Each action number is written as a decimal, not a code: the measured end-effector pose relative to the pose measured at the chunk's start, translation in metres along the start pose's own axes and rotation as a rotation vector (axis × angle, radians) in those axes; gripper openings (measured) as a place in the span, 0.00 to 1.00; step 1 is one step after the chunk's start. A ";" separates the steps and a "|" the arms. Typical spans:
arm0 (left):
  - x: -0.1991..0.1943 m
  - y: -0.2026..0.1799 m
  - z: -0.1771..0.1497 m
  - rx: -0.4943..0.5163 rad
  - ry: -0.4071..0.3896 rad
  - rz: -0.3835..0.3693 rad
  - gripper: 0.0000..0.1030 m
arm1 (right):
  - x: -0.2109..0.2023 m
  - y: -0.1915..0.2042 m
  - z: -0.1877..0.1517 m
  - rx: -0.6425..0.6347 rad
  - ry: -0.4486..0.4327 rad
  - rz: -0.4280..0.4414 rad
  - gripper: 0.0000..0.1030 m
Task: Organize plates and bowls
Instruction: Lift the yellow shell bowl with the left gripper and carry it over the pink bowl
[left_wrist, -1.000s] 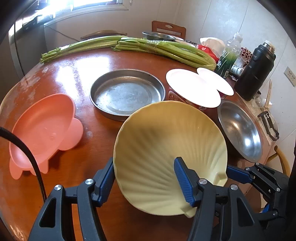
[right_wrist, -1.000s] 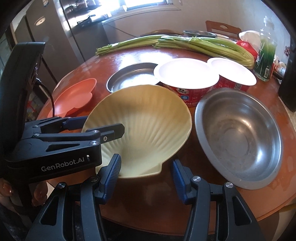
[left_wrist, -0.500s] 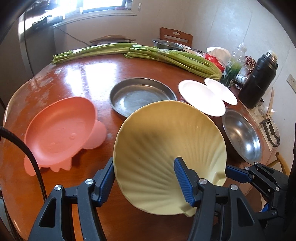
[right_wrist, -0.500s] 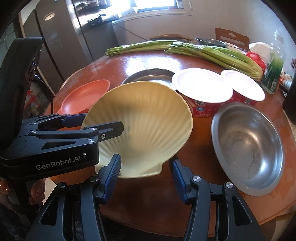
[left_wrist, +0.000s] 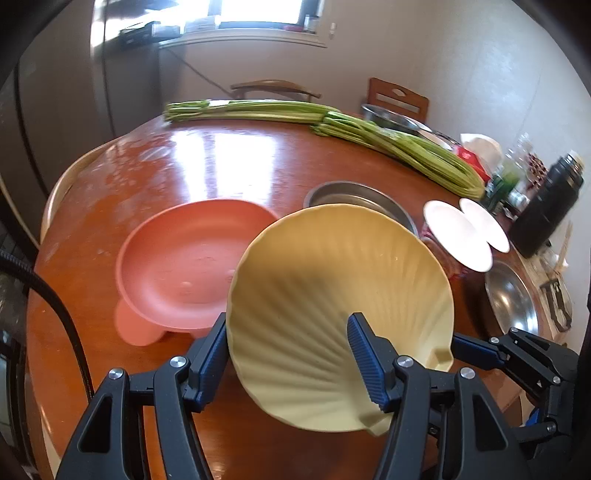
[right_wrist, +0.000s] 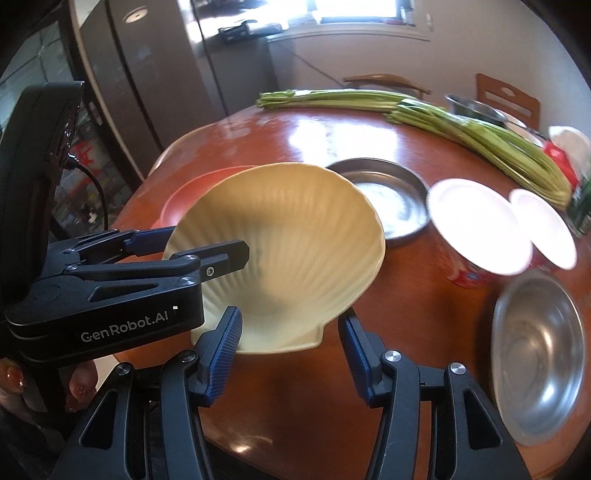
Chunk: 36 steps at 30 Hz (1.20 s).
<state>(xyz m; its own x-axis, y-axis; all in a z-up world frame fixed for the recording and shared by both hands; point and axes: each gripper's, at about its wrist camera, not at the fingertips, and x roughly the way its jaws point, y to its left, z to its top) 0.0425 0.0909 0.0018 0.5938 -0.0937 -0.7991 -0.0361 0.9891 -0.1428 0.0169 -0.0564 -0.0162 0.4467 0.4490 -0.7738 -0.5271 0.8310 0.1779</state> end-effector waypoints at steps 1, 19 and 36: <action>0.000 0.006 0.001 -0.010 -0.001 0.007 0.61 | 0.002 0.004 0.003 -0.012 0.000 0.005 0.55; -0.001 0.076 0.011 -0.108 -0.010 0.088 0.61 | 0.046 0.059 0.051 -0.121 0.044 0.078 0.55; 0.021 0.097 0.036 -0.068 0.018 0.091 0.61 | 0.071 0.070 0.065 -0.088 0.069 0.077 0.55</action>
<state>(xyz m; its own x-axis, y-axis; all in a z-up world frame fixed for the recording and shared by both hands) 0.0802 0.1890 -0.0083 0.5713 -0.0061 -0.8207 -0.1442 0.9837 -0.1077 0.0586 0.0546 -0.0189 0.3531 0.4841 -0.8006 -0.6205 0.7616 0.1869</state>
